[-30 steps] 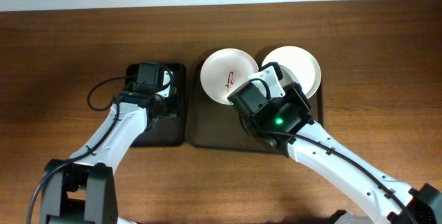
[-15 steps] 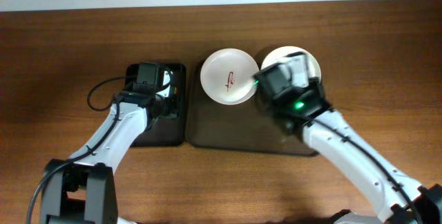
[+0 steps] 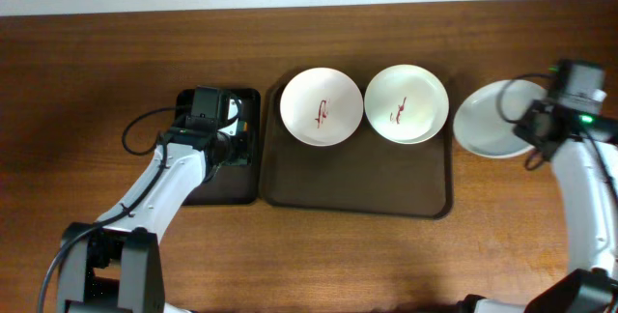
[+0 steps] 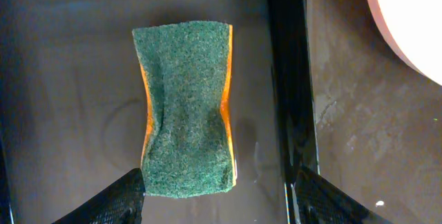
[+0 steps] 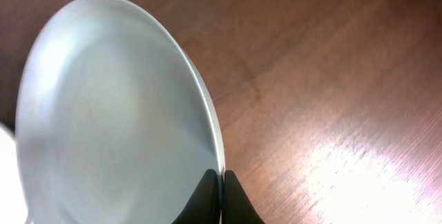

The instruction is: Clean dirty plates on tray and stack at the side

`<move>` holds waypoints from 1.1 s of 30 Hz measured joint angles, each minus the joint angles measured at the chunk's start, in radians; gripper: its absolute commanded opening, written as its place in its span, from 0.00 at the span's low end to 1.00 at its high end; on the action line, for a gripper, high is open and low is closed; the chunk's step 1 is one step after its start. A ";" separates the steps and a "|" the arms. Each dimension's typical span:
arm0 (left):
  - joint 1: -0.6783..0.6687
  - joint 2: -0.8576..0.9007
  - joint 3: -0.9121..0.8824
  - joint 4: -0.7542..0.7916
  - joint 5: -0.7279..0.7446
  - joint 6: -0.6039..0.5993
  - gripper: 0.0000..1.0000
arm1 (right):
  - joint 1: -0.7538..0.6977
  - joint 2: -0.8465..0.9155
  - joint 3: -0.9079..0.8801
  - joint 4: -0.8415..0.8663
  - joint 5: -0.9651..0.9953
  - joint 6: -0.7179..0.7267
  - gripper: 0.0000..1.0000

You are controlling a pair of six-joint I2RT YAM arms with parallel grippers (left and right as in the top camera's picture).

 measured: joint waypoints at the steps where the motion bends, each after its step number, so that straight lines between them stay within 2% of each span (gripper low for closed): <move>1: 0.000 0.000 0.000 0.000 0.000 0.000 0.68 | -0.029 0.002 0.000 0.000 -0.021 0.003 0.04; 5: 0.000 0.000 0.000 0.000 0.000 0.000 0.68 | -0.153 0.048 0.000 0.002 -0.079 0.018 0.04; 8: 0.000 0.000 0.000 0.000 0.000 0.000 0.68 | -0.185 0.112 -0.004 0.002 -0.093 0.022 0.04; 12: 0.000 0.000 0.000 0.000 0.000 0.000 0.68 | -0.186 0.150 -0.006 0.014 -0.138 0.023 0.22; 17: 0.000 0.000 0.000 0.000 0.000 0.000 0.68 | -0.186 0.150 -0.006 0.039 -0.343 -0.034 0.30; 21: 0.000 0.000 0.000 0.000 0.000 0.000 0.68 | -0.159 0.150 -0.006 0.021 -0.559 -0.117 0.31; 25: 0.000 0.000 0.000 0.000 0.000 0.000 0.66 | -0.032 0.150 -0.006 -0.031 -0.682 -0.193 0.30; 27: 0.000 0.000 0.000 0.000 0.001 0.000 0.62 | 0.072 0.150 -0.006 -0.045 -0.712 -0.225 0.22; 29: 0.000 0.000 0.000 0.000 0.000 -0.004 0.58 | 0.179 0.150 -0.006 -0.042 -0.729 -0.243 0.10; 33: 0.014 0.000 0.000 -0.002 -0.005 -0.026 0.57 | 0.453 0.150 -0.006 0.029 -0.702 -0.267 0.06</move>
